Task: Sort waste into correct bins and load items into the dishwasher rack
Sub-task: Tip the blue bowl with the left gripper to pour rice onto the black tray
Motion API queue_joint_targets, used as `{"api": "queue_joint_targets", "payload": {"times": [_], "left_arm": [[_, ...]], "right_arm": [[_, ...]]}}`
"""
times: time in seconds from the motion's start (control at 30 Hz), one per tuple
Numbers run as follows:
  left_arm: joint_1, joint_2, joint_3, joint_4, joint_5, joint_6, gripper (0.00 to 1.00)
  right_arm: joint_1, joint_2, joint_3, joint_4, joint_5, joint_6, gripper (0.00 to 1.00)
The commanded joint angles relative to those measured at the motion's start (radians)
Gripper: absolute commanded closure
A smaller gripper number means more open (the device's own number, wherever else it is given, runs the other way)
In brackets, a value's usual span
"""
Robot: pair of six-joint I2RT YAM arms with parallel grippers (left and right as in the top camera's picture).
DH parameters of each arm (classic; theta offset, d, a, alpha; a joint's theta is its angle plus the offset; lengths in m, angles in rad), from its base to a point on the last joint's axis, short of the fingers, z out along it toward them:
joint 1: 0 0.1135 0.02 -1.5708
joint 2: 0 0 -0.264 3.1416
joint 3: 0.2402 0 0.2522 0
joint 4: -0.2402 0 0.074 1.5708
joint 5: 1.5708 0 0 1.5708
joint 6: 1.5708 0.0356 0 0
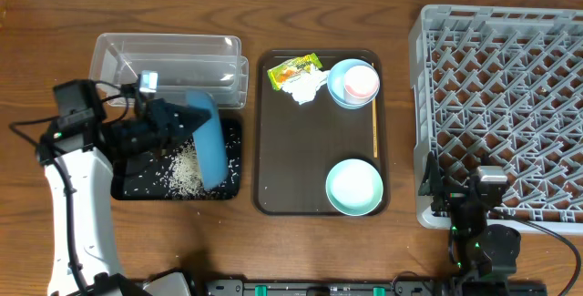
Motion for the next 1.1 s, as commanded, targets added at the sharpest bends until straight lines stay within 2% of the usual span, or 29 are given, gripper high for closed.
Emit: {"api": "queue_joint_targets", "payload": {"times": [0.0, 0.17, 0.27, 0.53, 0.9, 1.0, 1.07], "left_arm": [[0.056, -0.003, -0.002, 0.001, 0.108, 0.026, 0.94], [0.121, -0.003, -0.002, -0.033, 0.163, 0.029, 0.94], [0.142, -0.003, -0.002, -0.031, 0.232, 0.086, 0.94], [0.176, -0.002, -0.002, -0.036, 0.301, 0.075, 0.94], [0.246, -0.002, -0.002, -0.074, 0.287, 0.066, 0.94], [0.256, -0.003, -0.002, -0.097, 0.335, 0.141, 0.94], [0.262, -0.002, -0.002, -0.080, 0.287, 0.120, 0.94]], "right_arm": [[-0.008, -0.001, -0.001, -0.004, 0.000, -0.012, 0.01], [-0.008, -0.001, -0.001, -0.004, 0.000, -0.012, 0.01], [-0.008, -0.001, -0.001, -0.005, 0.000, -0.012, 0.01], [-0.008, -0.001, -0.001, -0.004, 0.000, -0.012, 0.01], [-0.008, -0.001, -0.001, -0.004, 0.000, -0.012, 0.01], [-0.008, -0.001, -0.001, -0.005, 0.000, -0.012, 0.01], [-0.008, -0.001, -0.001, -0.004, 0.000, -0.012, 0.01]]}}
